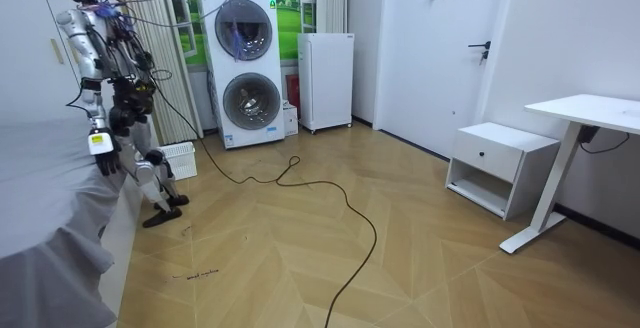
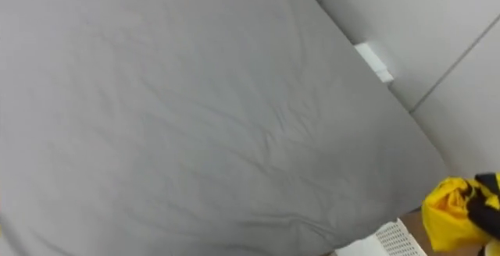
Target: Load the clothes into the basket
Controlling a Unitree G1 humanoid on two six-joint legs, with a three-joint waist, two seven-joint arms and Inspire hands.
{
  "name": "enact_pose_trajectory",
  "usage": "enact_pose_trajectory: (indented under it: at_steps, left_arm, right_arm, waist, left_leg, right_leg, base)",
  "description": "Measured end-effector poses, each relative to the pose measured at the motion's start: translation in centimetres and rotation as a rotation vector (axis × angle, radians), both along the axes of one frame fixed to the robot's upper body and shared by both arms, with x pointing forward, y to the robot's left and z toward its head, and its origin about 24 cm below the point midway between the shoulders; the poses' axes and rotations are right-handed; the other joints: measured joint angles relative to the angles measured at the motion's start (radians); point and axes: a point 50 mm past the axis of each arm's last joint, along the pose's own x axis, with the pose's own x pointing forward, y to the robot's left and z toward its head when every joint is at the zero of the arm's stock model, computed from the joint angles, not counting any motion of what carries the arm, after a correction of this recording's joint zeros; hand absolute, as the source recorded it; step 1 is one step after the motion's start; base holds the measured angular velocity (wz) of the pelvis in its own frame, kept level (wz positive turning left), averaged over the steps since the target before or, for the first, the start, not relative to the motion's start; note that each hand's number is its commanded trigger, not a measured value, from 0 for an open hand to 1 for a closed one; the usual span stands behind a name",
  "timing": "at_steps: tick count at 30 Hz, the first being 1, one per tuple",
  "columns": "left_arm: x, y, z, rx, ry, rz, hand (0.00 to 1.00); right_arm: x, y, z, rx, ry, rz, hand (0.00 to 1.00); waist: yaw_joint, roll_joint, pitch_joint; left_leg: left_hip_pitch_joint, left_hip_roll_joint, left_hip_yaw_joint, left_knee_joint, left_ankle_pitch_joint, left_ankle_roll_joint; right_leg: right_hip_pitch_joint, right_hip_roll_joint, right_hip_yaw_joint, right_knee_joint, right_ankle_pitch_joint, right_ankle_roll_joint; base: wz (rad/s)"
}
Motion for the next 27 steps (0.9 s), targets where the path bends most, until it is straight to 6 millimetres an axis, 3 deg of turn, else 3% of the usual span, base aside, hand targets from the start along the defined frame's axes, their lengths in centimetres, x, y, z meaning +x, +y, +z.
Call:
enact_pose_trajectory:
  at_steps: [4, 5, 8, 11, 14, 19, 23, 24, 25, 26, 27]
  left_arm:
    - [-0.3, -0.5, -0.2, -0.017, 0.03, -0.045, 0.0]
    - [-0.4, -0.6, -0.2, -0.02, 0.039, -0.053, 0.0]
    - [0.5, -0.9, -0.5, -0.03, 0.06, -0.089, 0.0]
    - [1.4, -1.1, -0.6, -0.033, 0.053, -0.096, 0.0]
    - [2.3, -1.4, -0.7, -0.037, 0.034, -0.091, 0.0]
    - [4.3, -1.6, -0.6, -0.031, -0.016, -0.084, 0.0]
    - [5.5, -1.8, -0.6, -0.027, -0.041, -0.084, 0.0]
    - [5.8, -1.9, -0.6, -0.024, -0.051, -0.088, 0.0]
    - [6.1, -1.9, -0.6, -0.022, -0.061, -0.086, 0.0]
    - [6.4, -2.0, -0.5, -0.018, -0.063, -0.098, 0.0]
    - [6.4, -2.0, -0.5, -0.017, -0.066, -0.099, 0.0]
  right_arm:
    - [0.3, 0.0, -1.1, 0.045, 0.037, -0.026, 1.0]
    - [0.5, 0.1, -1.2, 0.05, 0.036, -0.028, 1.0]
    - [1.2, -0.4, -1.1, 0.051, 0.039, -0.042, 1.0]
    - [2.5, -0.2, -1.0, 0.058, 0.024, -0.056, 1.0]
    - [3.2, -0.1, -1.0, 0.061, 0.01, -0.075, 1.0]
    - [4.4, -0.2, -0.7, 0.069, -0.025, -0.124, 1.0]
    - [5.4, -0.4, -0.2, 0.099, -0.076, -0.158, 1.0]
    - [5.5, -0.4, -0.2, 0.097, -0.082, -0.163, 0.69]
    - [5.5, -0.5, -0.2, 0.098, -0.076, -0.166, 0.15]
    - [5.4, -0.5, -0.4, 0.1, -0.06, -0.171, 0.0]
    - [5.6, -0.5, -0.3, 0.101, -0.061, -0.168, 0.0]
  waist:
    - [-0.048, 0.033, 0.0018]
    - [-0.053, 0.039, 0.0029]
    - [-0.06, 0.082, 0.0082]
    - [-0.062, 0.11, 0.0126]
    - [-0.057, 0.123, 0.0109]
    - [-0.047, 0.147, 0.0147]
    - [-0.037, 0.154, 0.0152]
    - [-0.029, 0.155, 0.0152]
    - [-0.022, 0.155, 0.0154]
    - [-0.017, 0.155, 0.0155]
    - [-0.016, 0.156, 0.0152]
  left_leg:
    - [-0.063, 0.008, 0.053, 0.014, 0.0, 0.001]
    - [-0.071, 0.008, 0.06, 0.015, 0.0, 0.001]
    - [-0.15, 0.013, 0.103, 0.041, -0.006, 0.01]
    - [-0.216, 0.004, 0.109, 0.058, -0.002, 0.017]
    - [-0.277, 0.0, 0.108, 0.079, 0.001, 0.022]
    - [-0.358, 0.002, 0.11, 0.096, 0.013, 0.036]
    - [-0.405, -0.001, 0.116, 0.111, 0.017, 0.042]
    - [-0.415, -0.002, 0.117, 0.114, 0.018, 0.042]
    - [-0.424, -0.002, 0.117, 0.117, 0.02, 0.042]
    - [-0.431, -0.002, 0.117, 0.122, 0.02, 0.042]
    - [-0.435, -0.002, 0.117, 0.124, 0.02, 0.042]
  right_leg:
    - [-0.094, 0.012, 0.066, 0.049, 0.001, 0.002]
    - [-0.108, 0.014, 0.072, 0.055, 0.002, 0.004]
    - [-0.217, 0.022, 0.116, 0.116, 0.002, 0.013]
    - [-0.315, 0.026, 0.154, 0.176, -0.001, 0.02]
    - [-0.391, 0.03, 0.179, 0.222, -0.002, 0.025]
    - [-0.483, 0.031, 0.179, 0.246, 0.01, 0.031]
    - [-0.536, 0.027, 0.179, 0.284, 0.009, 0.032]
    - [-0.548, 0.027, 0.18, 0.292, 0.008, 0.031]
    - [-0.559, 0.027, 0.179, 0.298, 0.007, 0.03]
    - [-0.568, 0.026, 0.178, 0.309, 0.002, 0.028]
    - [-0.572, 0.025, 0.176, 0.313, 0.001, 0.028]
  base:
    - [-0.24]
    - [-0.41]
    - [-0.4]
    - [-0.41]
    - [-0.25]
    - [0.01]
    - [0.03]
    - [0.03]
    - [0.07]
    - [0.08]
    - [0.1]
